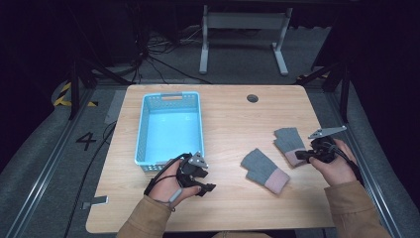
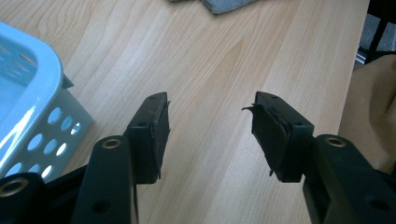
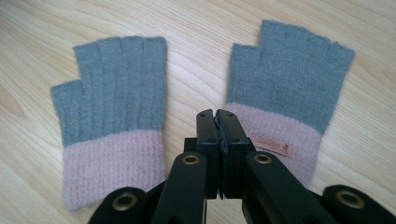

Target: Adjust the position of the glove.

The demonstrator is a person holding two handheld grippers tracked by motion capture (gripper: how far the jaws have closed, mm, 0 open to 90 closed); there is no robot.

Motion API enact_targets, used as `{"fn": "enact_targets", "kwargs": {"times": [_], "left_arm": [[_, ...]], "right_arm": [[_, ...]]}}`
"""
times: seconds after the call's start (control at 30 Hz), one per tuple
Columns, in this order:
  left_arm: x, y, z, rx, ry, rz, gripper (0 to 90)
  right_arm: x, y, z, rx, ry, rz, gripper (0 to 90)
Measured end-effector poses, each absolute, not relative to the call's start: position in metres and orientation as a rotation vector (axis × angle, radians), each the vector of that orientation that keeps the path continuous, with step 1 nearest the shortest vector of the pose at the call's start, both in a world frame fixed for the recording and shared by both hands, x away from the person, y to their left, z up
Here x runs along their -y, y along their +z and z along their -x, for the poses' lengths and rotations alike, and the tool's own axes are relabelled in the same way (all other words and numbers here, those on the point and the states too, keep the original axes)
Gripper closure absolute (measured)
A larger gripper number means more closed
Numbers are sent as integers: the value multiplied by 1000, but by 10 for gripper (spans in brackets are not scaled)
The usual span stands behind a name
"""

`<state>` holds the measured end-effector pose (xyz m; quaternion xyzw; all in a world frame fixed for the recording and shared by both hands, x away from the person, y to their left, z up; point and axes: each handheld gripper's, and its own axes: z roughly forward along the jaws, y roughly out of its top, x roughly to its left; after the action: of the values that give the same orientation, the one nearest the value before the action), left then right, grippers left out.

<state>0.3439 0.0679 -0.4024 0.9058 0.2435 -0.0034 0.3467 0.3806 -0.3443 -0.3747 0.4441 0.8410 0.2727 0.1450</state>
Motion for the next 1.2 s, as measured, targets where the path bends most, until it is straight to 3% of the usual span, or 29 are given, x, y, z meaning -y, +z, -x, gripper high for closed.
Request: {"fn": "enact_targets", "kwargs": {"times": [1.2], "left_arm": [[-64,-400,-335,-556,-46,-2409,440]], "right_arm": [[240,-393,-405,-2667,861,-1042,900]]}}
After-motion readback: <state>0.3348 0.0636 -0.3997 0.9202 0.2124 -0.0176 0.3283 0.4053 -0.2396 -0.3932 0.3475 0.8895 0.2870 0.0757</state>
